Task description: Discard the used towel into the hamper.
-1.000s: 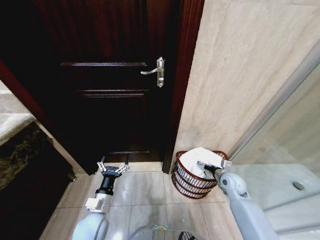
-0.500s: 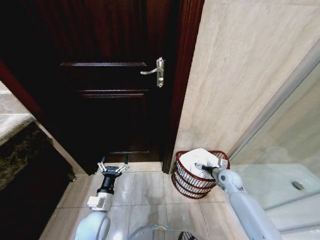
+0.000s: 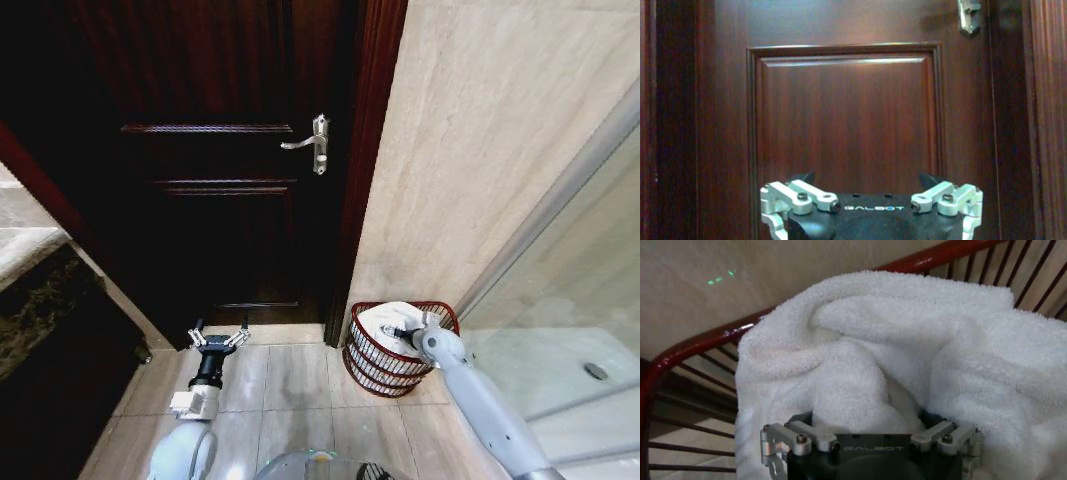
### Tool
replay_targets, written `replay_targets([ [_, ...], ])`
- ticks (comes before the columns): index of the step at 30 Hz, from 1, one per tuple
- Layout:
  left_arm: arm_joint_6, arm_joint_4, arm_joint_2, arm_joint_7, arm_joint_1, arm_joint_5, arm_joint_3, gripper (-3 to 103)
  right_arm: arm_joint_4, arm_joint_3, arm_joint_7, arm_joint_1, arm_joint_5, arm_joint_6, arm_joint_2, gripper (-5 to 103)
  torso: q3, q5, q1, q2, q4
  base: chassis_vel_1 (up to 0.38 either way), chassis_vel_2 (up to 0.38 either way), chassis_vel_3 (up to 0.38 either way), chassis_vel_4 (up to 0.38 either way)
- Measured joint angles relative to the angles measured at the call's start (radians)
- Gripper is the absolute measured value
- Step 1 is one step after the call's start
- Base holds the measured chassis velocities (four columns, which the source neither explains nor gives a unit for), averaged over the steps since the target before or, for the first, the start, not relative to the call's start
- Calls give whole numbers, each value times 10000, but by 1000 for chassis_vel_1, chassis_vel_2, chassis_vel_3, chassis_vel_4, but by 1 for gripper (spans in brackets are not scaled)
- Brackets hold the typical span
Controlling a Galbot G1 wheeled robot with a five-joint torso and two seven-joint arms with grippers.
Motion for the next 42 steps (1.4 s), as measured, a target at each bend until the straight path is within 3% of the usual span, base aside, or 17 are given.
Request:
replay_targets([
  [11, 48, 99, 131, 58, -154, -69, -25, 100, -214, 273, 118, -180, -459, 10, 248, 100, 0, 3, 0, 0, 2, 0, 0, 0, 0],
  [19, 67, 99, 114, 102, -189, -81, 22, 100, 2087, 1063, 1141, -995, -421, 13, -30, 100, 1, 1, 2, -1, -2, 0, 0, 0, 0],
  [23, 157, 83, 6, 174, -219, 5, 92, 100, 3546, 1548, 565, -1698, -1240, 75, -420, 100, 0, -3, 2, -1, -7, 0, 0, 0, 0],
  [27, 234, 82, -92, 202, -296, 116, 132, 100, 3531, 1614, 274, -1434, -1456, 197, -518, 100, 0, 2, 1, -1, -5, 0, 0, 0, 0],
  [36, 357, -6, -202, 279, -366, 331, 135, 100, 1134, 811, -1266, 633, -1592, 162, 165, 100, 1, 1, 2, -3, 3, 0, 0, 0, 0],
  [42, 363, -23, -140, 282, -325, 304, 43, 100, 349, 571, -1494, 1017, -1995, 100, 404, 100, -6, -18, -3, -1, 0, 0, 0, 0, 0],
])
